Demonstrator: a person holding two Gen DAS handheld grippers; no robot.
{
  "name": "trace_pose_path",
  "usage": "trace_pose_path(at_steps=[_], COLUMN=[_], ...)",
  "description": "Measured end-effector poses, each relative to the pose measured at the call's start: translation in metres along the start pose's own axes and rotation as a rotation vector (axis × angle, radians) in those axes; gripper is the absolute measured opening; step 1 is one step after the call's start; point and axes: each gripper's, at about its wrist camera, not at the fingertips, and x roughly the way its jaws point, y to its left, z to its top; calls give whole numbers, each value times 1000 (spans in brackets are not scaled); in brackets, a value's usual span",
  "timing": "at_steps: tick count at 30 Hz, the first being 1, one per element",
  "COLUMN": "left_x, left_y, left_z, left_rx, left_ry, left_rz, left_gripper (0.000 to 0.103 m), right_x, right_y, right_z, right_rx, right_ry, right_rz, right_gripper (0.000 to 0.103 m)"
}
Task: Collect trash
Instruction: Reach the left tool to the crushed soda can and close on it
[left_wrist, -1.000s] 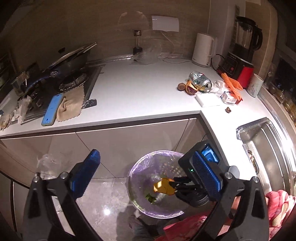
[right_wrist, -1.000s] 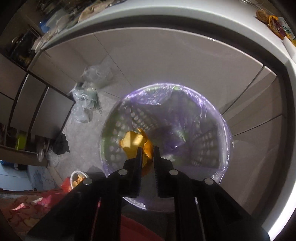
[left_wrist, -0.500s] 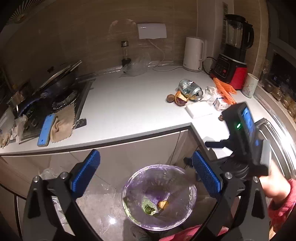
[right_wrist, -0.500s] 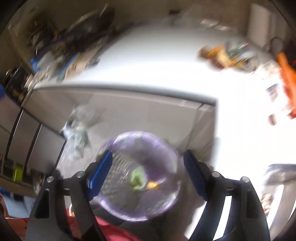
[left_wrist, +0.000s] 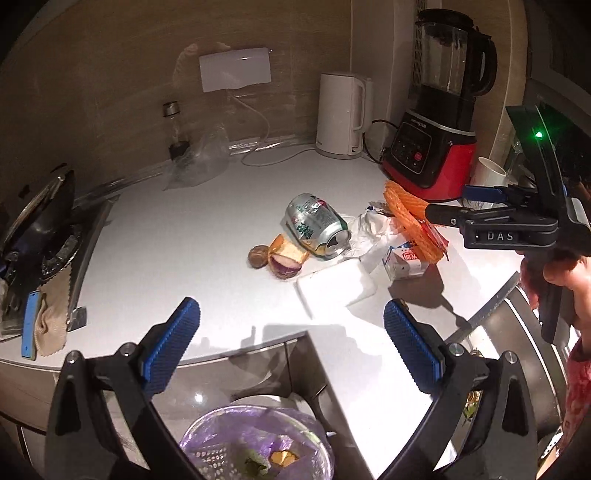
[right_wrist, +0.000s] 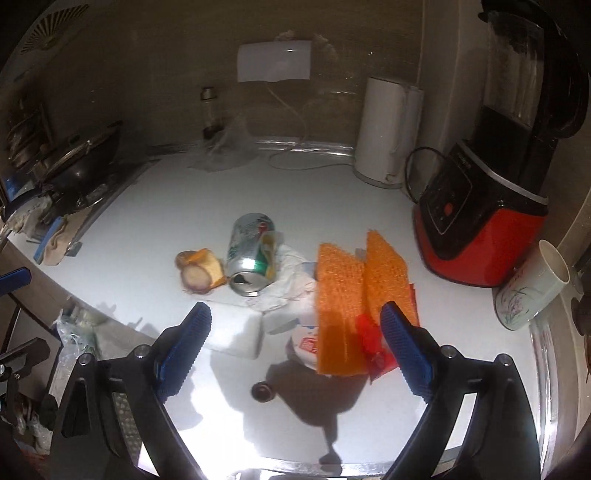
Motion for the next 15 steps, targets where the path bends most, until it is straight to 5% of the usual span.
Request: trace_pose_path(at_steps=[10,15], left_x=[108,143], left_y=[-16,1], left_z=[53,50], left_rx=[-21,5], left_ry=[46,80], left_rz=[-64,-52], left_gripper=[95,95], right_x=[15,16], right_y=[-41,-41], right_z=[-3,-6], right_rx=[90,86], right_ry=[-31,-51], right_rz=[21,52], right_gripper=[93,93])
